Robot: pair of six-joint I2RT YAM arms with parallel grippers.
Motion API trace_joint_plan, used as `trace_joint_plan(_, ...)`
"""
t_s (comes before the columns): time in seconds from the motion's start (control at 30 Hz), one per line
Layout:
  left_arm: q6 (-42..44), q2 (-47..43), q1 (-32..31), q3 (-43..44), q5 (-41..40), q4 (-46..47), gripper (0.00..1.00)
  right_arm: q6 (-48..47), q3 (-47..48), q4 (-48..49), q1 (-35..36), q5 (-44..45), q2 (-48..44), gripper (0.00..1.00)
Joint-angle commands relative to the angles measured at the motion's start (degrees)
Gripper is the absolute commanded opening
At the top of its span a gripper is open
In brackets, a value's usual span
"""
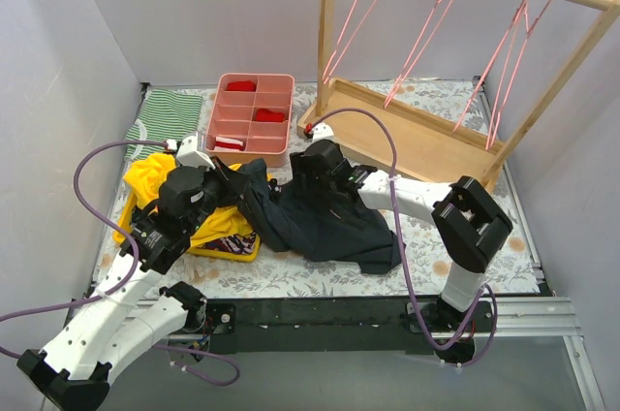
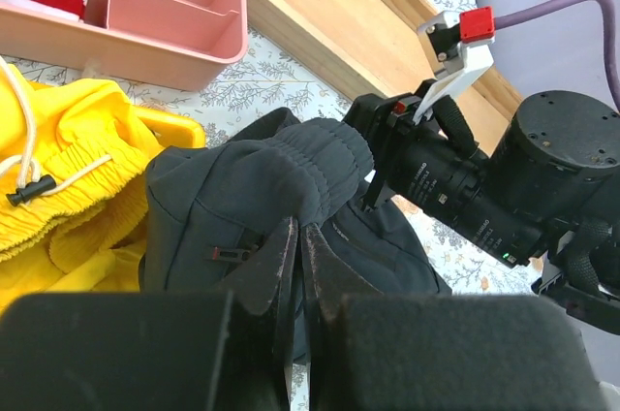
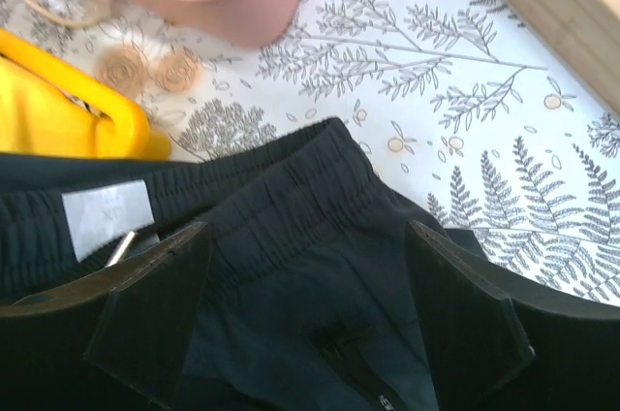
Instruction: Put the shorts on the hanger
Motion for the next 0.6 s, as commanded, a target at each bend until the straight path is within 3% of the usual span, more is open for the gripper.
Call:
trace_joint_plan(0.0, -0.3, -1.1, 0.4, -0.3, 0.4, -0.4, 0.0, 1.5, 3.6, 4.5, 0.0, 3.6, -0.7, 0.88)
trace_joint_plan(0.3, -1.0, -1.2, 0.3, -0.4, 0.4, 0.3, 0.0, 0.3, 12.0, -0.4, -0.8, 4.7, 9.0, 0.85)
trace_joint_plan(0.47, -1.0, -1.5, 0.4, -0.5, -0.7, 0.1, 0.0, 0.5, 10.2, -4.1, -0.8, 5.9, 7.7, 0.8)
trace_joint_plan(0.57, -1.7, -2.0, 0.4, -1.0, -1.9, -0.1, 0.0, 0.7, 6.9, -3.9, -0.8, 7.0, 5.2, 0.72)
